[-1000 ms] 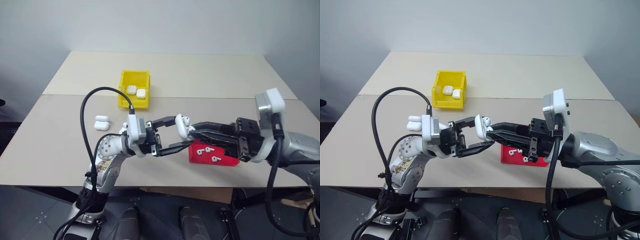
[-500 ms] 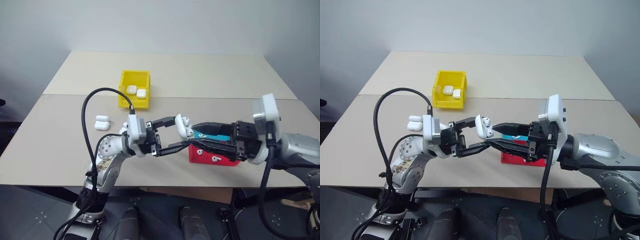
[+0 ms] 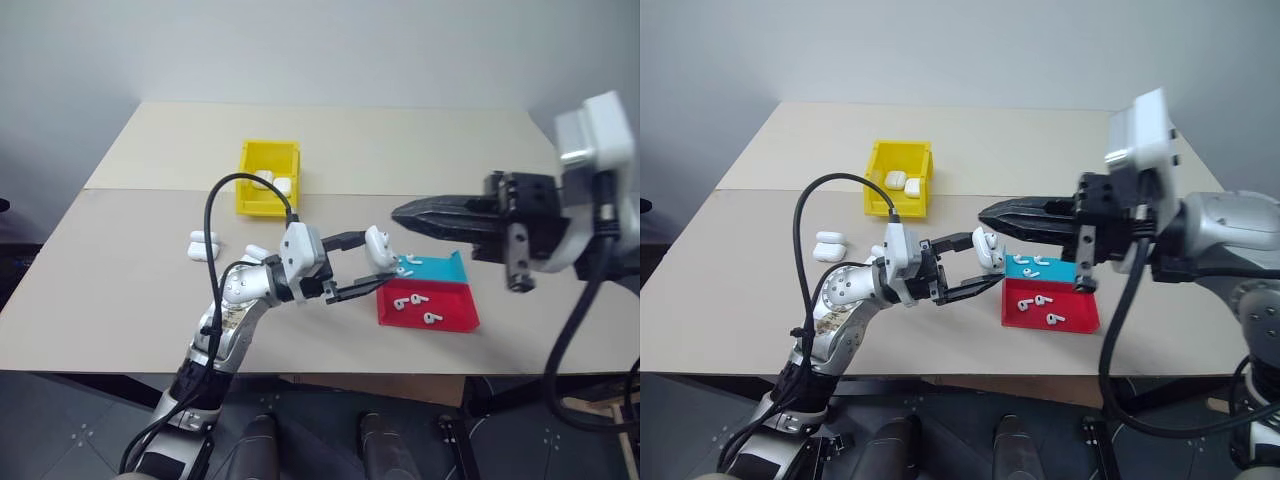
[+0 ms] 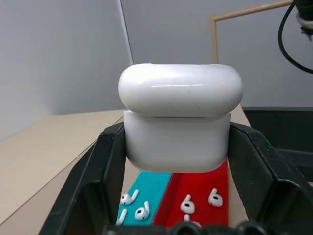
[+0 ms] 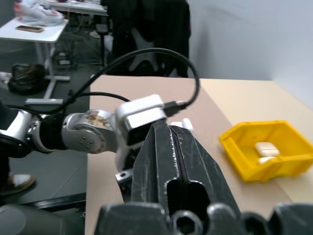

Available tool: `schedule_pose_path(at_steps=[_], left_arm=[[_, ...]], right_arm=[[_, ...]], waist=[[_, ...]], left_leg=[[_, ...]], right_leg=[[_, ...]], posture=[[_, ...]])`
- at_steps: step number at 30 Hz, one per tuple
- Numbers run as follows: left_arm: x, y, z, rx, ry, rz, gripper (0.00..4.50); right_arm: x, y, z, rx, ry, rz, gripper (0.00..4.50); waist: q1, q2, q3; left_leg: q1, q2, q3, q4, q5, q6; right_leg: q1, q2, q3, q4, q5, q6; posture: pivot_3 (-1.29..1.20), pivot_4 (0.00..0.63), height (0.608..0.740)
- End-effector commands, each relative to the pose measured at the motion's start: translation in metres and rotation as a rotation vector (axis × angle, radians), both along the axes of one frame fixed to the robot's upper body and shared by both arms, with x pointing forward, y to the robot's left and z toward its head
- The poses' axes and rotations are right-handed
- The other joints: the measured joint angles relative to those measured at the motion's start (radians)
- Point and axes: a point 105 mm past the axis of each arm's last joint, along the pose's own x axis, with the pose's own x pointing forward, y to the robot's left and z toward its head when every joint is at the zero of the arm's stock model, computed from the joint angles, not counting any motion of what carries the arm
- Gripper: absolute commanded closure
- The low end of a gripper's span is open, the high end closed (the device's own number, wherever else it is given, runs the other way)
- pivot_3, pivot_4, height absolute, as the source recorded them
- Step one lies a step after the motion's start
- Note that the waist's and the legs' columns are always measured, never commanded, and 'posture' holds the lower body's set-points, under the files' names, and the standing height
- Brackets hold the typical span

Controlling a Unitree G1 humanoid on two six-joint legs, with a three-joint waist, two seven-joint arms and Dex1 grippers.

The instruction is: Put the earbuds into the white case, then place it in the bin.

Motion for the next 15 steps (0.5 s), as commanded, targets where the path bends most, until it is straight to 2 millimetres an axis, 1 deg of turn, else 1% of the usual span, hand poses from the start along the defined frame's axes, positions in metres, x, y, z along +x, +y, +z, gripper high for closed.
schedule_pose_path(at_steps=[1,5,9,11,15], left_arm=[[-0.007,-0.009,0.014,-0.039,-0.073,-0.037,1.71],[-0.011,-0.010,0.019,-0.068,-0.071,-0.039,1.71],[-0.012,-0.008,0.016,-0.061,-0.070,-0.029,1.71],[-0.013,-0.005,0.016,-0.064,-0.069,-0.025,1.71],[-0.018,0.003,0.019,-0.109,-0.068,-0.031,1.71]], right_arm=[[0.006,0.007,-0.006,-0.057,-0.024,-0.031,4.47],[0.012,0.011,-0.023,-0.158,-0.041,-0.063,4.47],[0.013,0.012,-0.030,-0.180,-0.053,-0.065,4.47],[0.015,0.011,-0.033,-0.199,-0.055,-0.079,4.47],[0.021,0.001,-0.037,-0.237,-0.067,-0.122,4.47]], waist=[[0.001,0.000,0.000],[0.004,0.000,0.000],[0.004,0.000,0.000],[0.004,0.000,0.000],[0.004,0.000,0.000]], left_leg=[[0.000,0.000,0.000,0.000,0.000,0.000],[-0.001,0.000,0.000,-0.001,0.000,0.001],[-0.001,0.000,0.000,-0.001,0.000,0.001],[-0.001,0.000,0.000,0.000,0.000,0.001],[-0.001,0.000,0.000,0.001,0.000,0.000]], right_leg=[[-0.001,0.000,0.000,0.000,0.000,0.000],[-0.001,0.000,0.000,0.000,0.000,0.001],[-0.002,0.000,0.000,0.001,0.000,0.001],[-0.002,0.000,0.000,0.001,0.000,0.001],[-0.001,0.000,0.000,0.001,0.000,0.001]], posture=[[0.00,0.150,0.740],[0.00,0.150,0.740],[0.00,0.150,0.740],[0.00,0.150,0.740],[0.00,0.150,0.740]])
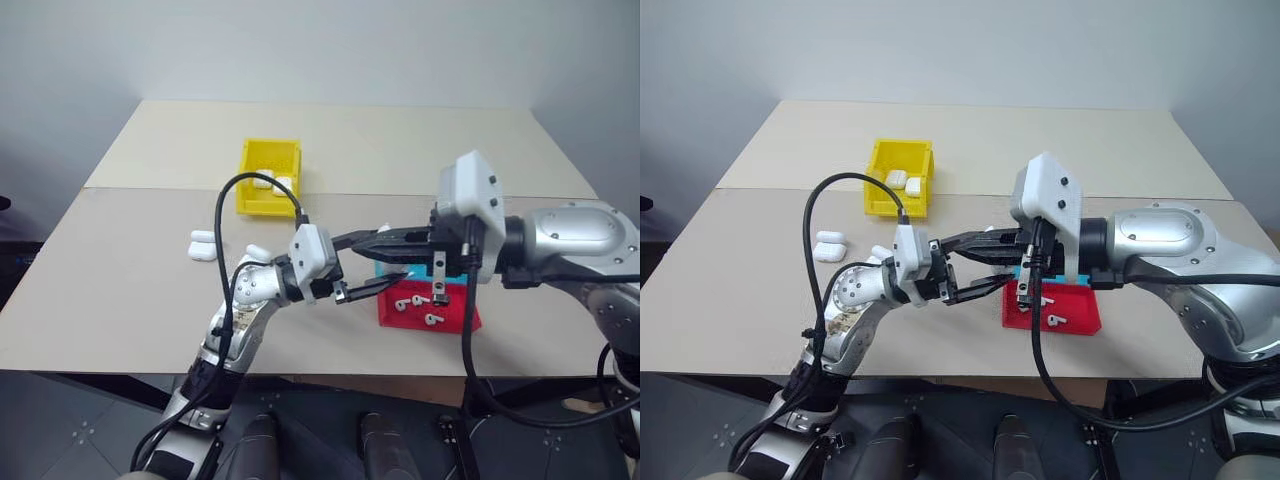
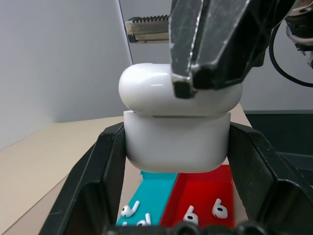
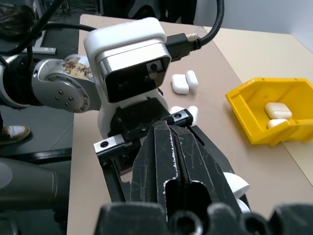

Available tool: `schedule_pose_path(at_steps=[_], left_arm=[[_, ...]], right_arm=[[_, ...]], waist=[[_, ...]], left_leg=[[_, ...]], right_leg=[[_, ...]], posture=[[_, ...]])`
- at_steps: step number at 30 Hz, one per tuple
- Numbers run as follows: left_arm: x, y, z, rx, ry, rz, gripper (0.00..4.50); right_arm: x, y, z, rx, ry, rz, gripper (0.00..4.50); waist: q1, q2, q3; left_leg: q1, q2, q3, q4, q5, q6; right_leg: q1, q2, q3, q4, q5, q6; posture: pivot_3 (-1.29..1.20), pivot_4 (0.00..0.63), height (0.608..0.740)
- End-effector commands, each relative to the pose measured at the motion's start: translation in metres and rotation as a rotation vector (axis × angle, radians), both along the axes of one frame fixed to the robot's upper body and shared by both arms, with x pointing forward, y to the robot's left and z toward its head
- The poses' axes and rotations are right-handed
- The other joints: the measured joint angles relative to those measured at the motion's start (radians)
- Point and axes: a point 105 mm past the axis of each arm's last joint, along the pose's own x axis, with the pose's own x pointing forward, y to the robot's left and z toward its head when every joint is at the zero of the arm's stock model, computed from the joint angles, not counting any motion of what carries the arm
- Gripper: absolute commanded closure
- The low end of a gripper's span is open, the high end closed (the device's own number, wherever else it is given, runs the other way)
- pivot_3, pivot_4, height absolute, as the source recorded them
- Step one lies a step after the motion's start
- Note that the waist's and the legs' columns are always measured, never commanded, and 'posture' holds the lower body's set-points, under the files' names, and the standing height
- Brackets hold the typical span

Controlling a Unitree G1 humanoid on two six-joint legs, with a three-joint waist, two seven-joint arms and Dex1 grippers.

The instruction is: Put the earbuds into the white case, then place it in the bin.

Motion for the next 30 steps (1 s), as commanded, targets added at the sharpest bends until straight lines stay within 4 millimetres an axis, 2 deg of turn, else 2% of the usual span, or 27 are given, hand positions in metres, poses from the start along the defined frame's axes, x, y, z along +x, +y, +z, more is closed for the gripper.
schedule_pose_path(at_steps=[1,6,12,13,16,17,18,21,27,30], left_arm=[[-0.011,0.006,0.023,-0.089,-0.067,-0.021,1.71],[-0.010,0.008,0.023,-0.095,-0.067,-0.004,1.71],[-0.001,0.013,0.024,-0.108,-0.066,0.059,1.71],[0.007,0.014,0.027,-0.117,-0.084,0.117,1.71],[0.066,0.016,0.044,-0.123,-0.061,0.528,1.71],[0.077,0.018,0.047,-0.115,-0.047,0.606,1.71],[0.097,0.025,0.051,-0.078,-0.035,0.682,1.71],[0.142,0.059,0.074,-0.204,0.037,0.996,1.71],[0.182,0.091,0.077,-0.233,0.122,1.258,1.71],[0.194,0.098,0.070,-0.209,0.191,1.285,1.71]], right_arm=[[0.002,-0.010,0.004,-0.025,-0.053,-0.038,4.47],[0.004,-0.016,0.012,0.013,-0.053,-0.056,4.47],[-0.001,-0.023,0.053,0.232,-0.124,-0.037,4.47],[0.001,-0.028,0.057,0.253,-0.135,-0.057,4.47],[0.009,-0.042,0.058,0.279,-0.144,-0.147,4.47],[0.010,-0.044,0.057,0.274,-0.144,-0.165,4.47],[0.015,-0.049,0.050,0.264,-0.122,-0.206,4.47],[0.023,-0.058,0.033,0.261,-0.065,-0.285,4.47],[0.025,-0.059,0.018,0.249,-0.037,-0.316,4.47],[0.026,-0.059,0.015,0.241,-0.032,-0.326,4.47]], waist=[[0.000,0.000,0.000],[0.001,0.000,0.000],[0.000,0.000,0.000],[0.001,0.000,0.000],[0.016,-0.001,0.000],[0.023,-0.001,0.000],[0.025,-0.001,0.000],[0.025,-0.001,0.000],[0.020,-0.001,0.000],[0.025,-0.001,0.000]], left_leg=[[0.000,0.000,0.000,0.000,0.000,0.000],[0.000,0.000,0.000,0.000,0.000,0.000],[0.000,0.000,0.000,0.000,0.000,0.000],[0.000,0.000,0.000,0.000,0.000,0.000],[0.001,0.000,0.000,0.002,0.000,0.000],[0.000,-0.001,-0.001,0.003,0.000,0.000],[0.000,-0.001,-0.002,0.005,0.000,0.001],[0.000,-0.002,-0.003,0.007,0.000,0.000],[0.001,-0.002,-0.003,-0.001,0.000,0.000],[-0.002,-0.002,-0.004,-0.002,0.000,0.000]], right_leg=[[0.000,0.000,0.000,0.000,0.000,0.000],[0.000,0.000,0.000,0.000,0.000,0.000],[0.001,0.000,0.000,0.000,0.000,0.001],[0.001,0.000,0.000,0.000,0.000,0.001],[0.002,0.000,0.000,0.000,0.001,0.001],[0.003,0.000,0.000,0.000,0.002,0.003],[0.003,0.000,-0.001,0.000,0.003,0.005],[0.004,0.000,0.000,-0.001,0.003,0.005],[0.002,0.000,-0.001,-0.001,0.003,0.007],[0.000,0.000,-0.003,-0.001,0.003,0.010]], posture=[[0.00,0.150,0.740],[0.00,0.150,0.740],[0.00,0.150,0.740],[0.00,0.150,0.740],[0.00,0.150,0.740],[0.00,0.150,0.740],[0.00,0.150,0.740],[0.00,0.150,0.740],[0.00,0.150,0.740],[0.00,0.150,0.740]])
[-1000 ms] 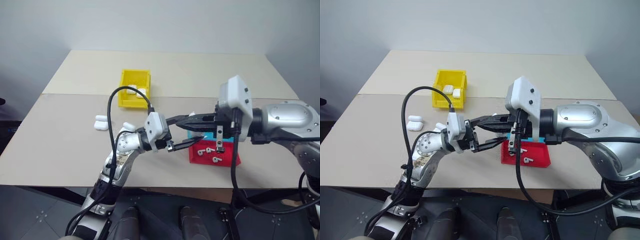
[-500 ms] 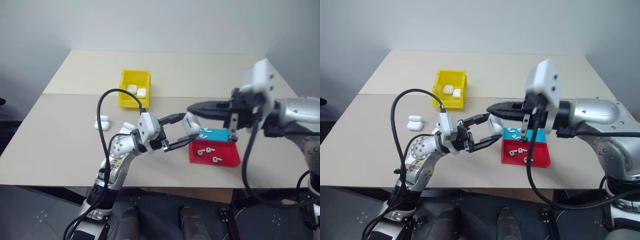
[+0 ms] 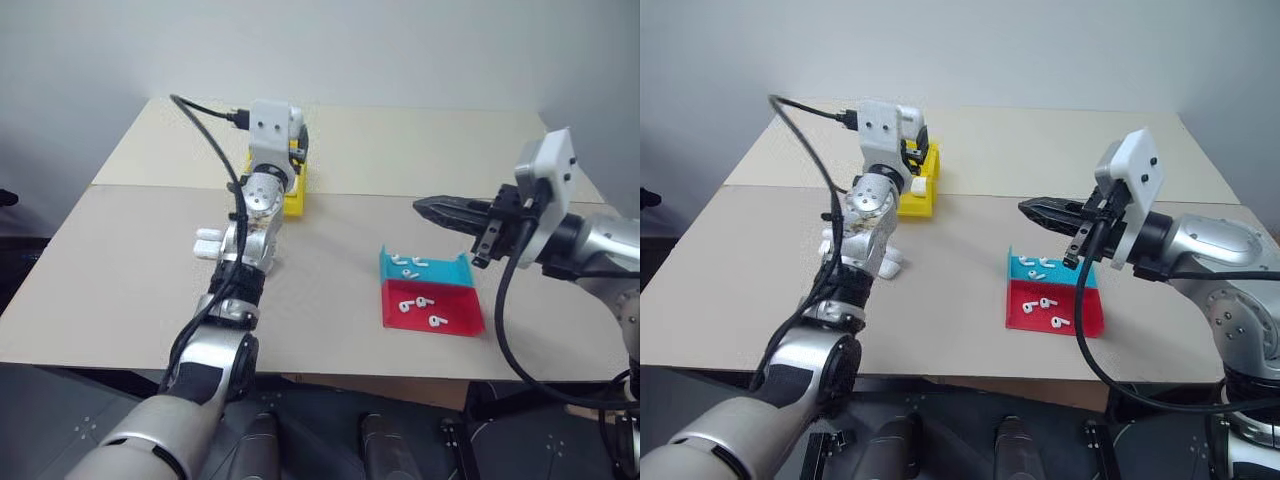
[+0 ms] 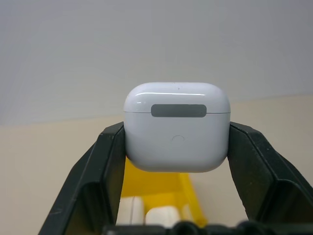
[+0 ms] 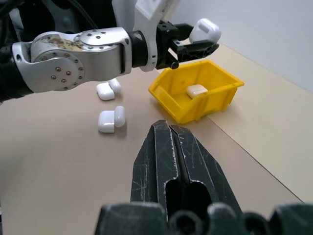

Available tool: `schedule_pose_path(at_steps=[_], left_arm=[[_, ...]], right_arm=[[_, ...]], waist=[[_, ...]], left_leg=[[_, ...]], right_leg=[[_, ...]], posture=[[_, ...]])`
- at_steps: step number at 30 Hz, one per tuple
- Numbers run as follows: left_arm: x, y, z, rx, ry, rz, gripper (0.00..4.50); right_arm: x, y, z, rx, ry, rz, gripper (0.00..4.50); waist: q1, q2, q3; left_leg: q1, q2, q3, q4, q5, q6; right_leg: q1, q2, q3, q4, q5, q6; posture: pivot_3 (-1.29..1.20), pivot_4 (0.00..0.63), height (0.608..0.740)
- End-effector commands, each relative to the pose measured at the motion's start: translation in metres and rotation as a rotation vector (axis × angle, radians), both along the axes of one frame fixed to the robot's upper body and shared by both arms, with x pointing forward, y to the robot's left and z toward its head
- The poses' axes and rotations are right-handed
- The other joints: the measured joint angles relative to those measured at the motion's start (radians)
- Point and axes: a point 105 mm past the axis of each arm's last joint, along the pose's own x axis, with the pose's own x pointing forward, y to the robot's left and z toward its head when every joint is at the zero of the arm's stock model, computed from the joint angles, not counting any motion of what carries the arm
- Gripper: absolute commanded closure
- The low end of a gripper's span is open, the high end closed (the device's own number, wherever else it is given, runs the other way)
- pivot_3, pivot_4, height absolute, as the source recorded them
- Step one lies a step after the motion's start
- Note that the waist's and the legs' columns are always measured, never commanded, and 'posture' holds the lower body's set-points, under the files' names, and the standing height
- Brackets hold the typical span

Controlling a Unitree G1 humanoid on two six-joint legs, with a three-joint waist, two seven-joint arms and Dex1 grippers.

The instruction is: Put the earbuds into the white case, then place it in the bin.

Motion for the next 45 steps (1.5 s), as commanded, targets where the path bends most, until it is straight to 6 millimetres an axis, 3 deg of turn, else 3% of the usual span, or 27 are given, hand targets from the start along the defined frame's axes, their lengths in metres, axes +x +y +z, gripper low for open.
schedule_pose_path(at_steps=[1,5,10,14,18,21,23,29,33,39,45], left_arm=[[0.008,0.006,0.013,-0.002,-0.017,0.006,1.71],[0.014,0.003,0.000,0.027,0.049,-0.041,1.71],[0.015,0.000,-0.001,0.024,0.056,-0.053,0.05],[0.011,-0.002,0.009,0.083,-0.029,-0.048,0.02],[-0.002,-0.012,0.023,0.028,-0.133,-0.262,0.02],[-0.044,-0.019,0.030,0.013,-0.234,-0.603,0.02],[-0.067,-0.015,0.027,0.035,-0.228,-0.711,0.02],[-0.122,0.026,0.009,0.202,-0.073,-0.889,0.02],[-0.169,0.058,-0.010,0.344,0.088,-1.047,0.02],[-0.211,0.087,-0.022,0.379,0.278,-1.139,0.02],[-0.221,0.096,-0.027,0.375,0.339,-1.112,0.02]], right_arm=[[-0.003,0.000,0.006,-0.004,-0.044,-0.010,4.47],[-0.002,-0.002,0.002,-0.011,-0.035,-0.024,4.47],[-0.001,-0.003,-0.002,-0.026,-0.030,-0.036,4.50],[-0.001,-0.003,-0.004,-0.035,-0.027,-0.042,4.50],[-0.004,-0.007,-0.007,-0.076,-0.035,-0.049,4.50],[-0.007,-0.017,-0.010,-0.139,-0.083,-0.056,4.50],[-0.010,-0.024,-0.015,-0.209,-0.103,-0.046,4.50],[-0.027,-0.059,-0.037,-0.475,-0.121,0.040,4.50],[-0.027,-0.094,-0.040,-0.605,-0.100,0.020,4.50],[-0.038,-0.120,-0.047,-0.692,-0.023,0.076,4.50],[-0.039,-0.120,-0.052,-0.690,-0.037,0.093,4.50]], waist=[[0.001,0.000,0.000],[0.006,0.000,0.000],[0.017,0.000,0.000],[0.021,0.000,0.000],[0.023,0.000,0.000],[0.015,0.001,-0.001],[0.003,0.001,-0.001],[-0.005,0.001,-0.001],[-0.016,0.001,-0.001],[-0.037,0.002,-0.001],[-0.061,0.002,-0.001]], left_leg=[[-0.001,0.000,0.000,0.000,0.000,0.000],[-0.007,0.000,0.000,0.000,0.000,0.000],[-0.010,0.000,0.000,0.001,0.000,0.000],[-0.010,0.000,0.000,0.001,0.000,-0.002],[-0.010,0.000,0.000,0.001,0.000,-0.004],[-0.009,0.000,0.000,0.001,0.000,-0.004],[-0.009,0.001,0.000,0.000,0.001,-0.002],[-0.008,0.001,0.000,0.004,0.004,0.003],[0.000,0.001,0.001,0.006,0.000,-0.003],[0.005,0.004,0.001,0.005,0.000,-0.004],[0.003,0.004,0.003,0.007,0.000,-0.003]], right_leg=[[0.000,0.000,0.000,0.000,0.001,0.003],[-0.006,0.000,0.000,0.000,0.001,0.006],[-0.009,0.000,-0.001,0.000,0.002,0.007],[-0.008,0.000,-0.001,0.001,0.002,0.006],[-0.008,0.000,-0.001,0.001,0.003,0.006],[-0.008,0.000,-0.001,0.001,0.003,0.006],[-0.008,0.000,-0.001,0.002,0.005,0.000],[-0.009,0.000,0.000,0.008,0.001,0.005],[-0.004,0.000,0.001,0.011,-0.001,-0.003],[-0.003,-0.001,-0.002,0.004,-0.001,-0.005],[0.005,-0.005,-0.005,-0.009,-0.001,-0.006]], posture=[[0.00,0.150,0.740],[0.00,0.150,0.740],[0.00,0.150,0.740],[0.00,0.150,0.740],[0.00,0.150,0.740],[0.00,0.150,0.740],[0.00,0.150,0.740],[0.00,0.150,0.740],[0.00,0.150,0.740],[0.00,0.150,0.740],[0.00,0.150,0.740]])
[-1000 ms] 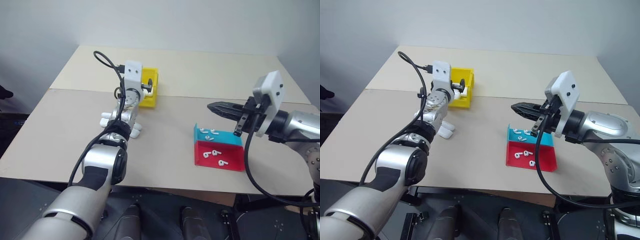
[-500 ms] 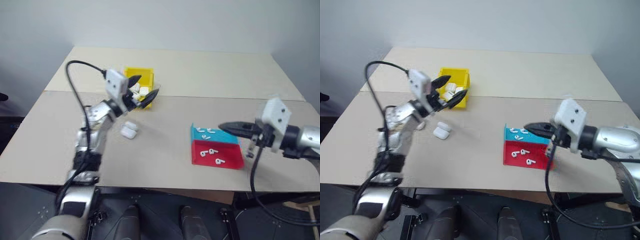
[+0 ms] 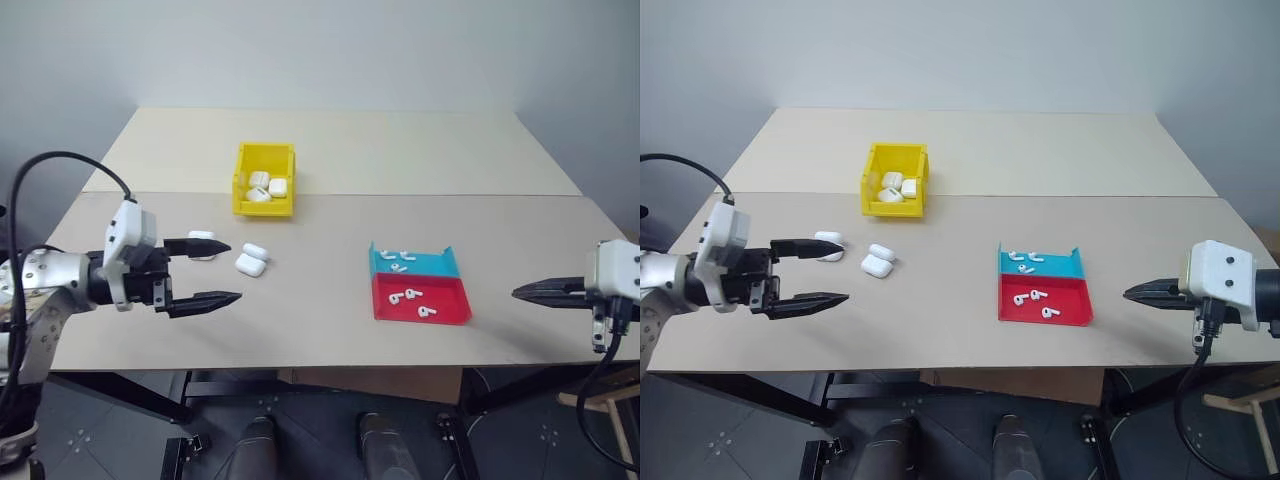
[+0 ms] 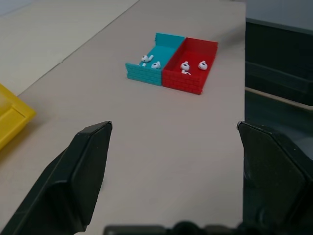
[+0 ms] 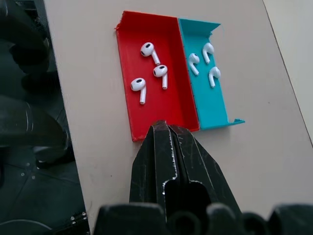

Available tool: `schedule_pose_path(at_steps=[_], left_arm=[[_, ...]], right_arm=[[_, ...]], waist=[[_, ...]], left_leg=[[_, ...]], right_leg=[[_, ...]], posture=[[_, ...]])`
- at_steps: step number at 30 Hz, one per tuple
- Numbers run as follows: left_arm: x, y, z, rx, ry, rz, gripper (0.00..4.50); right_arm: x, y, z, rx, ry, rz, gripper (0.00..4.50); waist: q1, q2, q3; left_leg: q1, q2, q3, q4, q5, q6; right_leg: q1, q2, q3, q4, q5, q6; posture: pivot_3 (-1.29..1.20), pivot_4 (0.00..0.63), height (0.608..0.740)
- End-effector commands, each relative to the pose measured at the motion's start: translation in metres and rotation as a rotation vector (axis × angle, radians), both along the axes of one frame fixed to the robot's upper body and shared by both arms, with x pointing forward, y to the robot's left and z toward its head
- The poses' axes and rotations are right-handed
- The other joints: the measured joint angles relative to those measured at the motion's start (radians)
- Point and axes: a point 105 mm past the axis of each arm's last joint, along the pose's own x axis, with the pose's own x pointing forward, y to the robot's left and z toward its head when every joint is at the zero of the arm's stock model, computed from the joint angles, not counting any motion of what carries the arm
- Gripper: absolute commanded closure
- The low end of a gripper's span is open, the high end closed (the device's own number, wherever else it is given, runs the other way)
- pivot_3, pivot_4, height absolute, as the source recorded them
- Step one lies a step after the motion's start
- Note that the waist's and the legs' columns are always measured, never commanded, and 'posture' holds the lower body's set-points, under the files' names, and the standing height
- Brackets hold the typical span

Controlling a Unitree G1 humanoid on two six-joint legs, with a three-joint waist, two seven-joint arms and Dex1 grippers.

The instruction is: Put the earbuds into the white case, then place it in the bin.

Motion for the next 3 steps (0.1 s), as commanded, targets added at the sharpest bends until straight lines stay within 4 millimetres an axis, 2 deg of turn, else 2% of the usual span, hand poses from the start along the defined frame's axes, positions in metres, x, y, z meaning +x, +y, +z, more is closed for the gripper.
schedule_pose_path(at_steps=[1,3], left_arm=[[-0.0060,0.0009,0.0110,0.005,-0.036,-0.002,0.02],[-0.0091,0.0006,0.0101,0.007,-0.040,-0.011,0.02]], right_arm=[[0.0008,0.0002,0.0097,0.002,-0.060,0.005,4.50],[0.0020,0.0012,0.0077,0.009,-0.059,0.003,4.50]], waist=[[0.000,0.000,0.000],[-0.001,0.000,0.000]], left_leg=[[0.000,0.000,0.000,0.000,0.000,0.000],[0.000,0.001,0.001,0.000,0.000,0.000]], right_leg=[[0.000,0.000,0.000,0.000,0.000,0.000],[-0.004,0.000,0.000,0.000,0.000,0.000]], posture=[[0.00,0.150,0.740],[0.00,0.150,0.740]])
